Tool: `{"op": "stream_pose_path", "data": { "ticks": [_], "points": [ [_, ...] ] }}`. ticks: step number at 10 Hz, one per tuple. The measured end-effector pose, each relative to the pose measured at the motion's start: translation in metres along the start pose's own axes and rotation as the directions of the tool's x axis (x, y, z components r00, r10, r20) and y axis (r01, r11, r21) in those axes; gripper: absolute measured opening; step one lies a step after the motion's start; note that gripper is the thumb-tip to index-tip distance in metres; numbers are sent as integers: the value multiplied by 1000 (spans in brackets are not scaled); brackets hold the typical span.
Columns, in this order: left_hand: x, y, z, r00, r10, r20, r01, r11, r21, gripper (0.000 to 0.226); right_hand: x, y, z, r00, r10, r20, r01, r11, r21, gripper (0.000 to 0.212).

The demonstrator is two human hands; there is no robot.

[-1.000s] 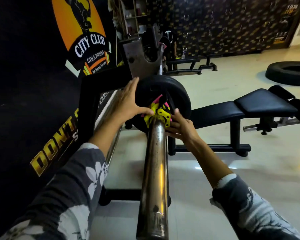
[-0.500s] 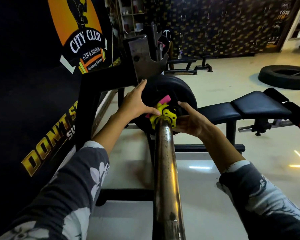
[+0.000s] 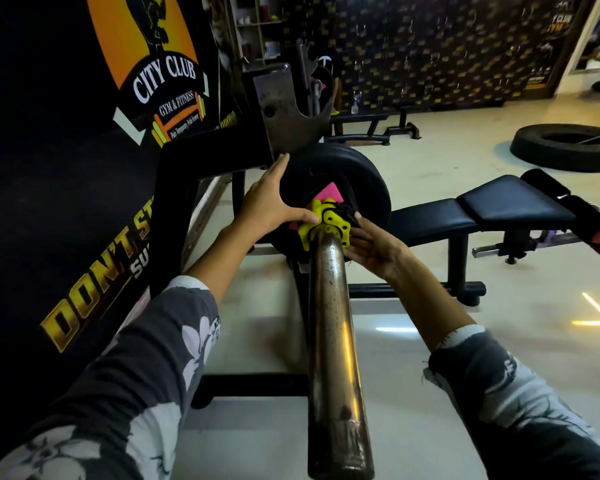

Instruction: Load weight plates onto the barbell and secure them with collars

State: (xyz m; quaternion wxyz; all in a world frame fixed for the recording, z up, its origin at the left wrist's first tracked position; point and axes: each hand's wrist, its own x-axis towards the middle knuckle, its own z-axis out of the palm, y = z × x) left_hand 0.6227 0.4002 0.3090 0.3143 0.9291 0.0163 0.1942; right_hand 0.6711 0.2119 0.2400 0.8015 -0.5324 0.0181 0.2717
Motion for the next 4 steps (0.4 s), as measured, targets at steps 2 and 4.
{"op": "stream_pose_path", "data": {
  "ticks": [2,4],
  "points": [
    [-38,-10,27,970,135,-203,-111,985,129,84,-17,20,15,895,-428,-128,346,845,-407,34],
    [-81,-17,44,953,186,-239,-169,981,91,60,-58,53,13,659,-752,11,481,411,-774,46]
  ]
}}
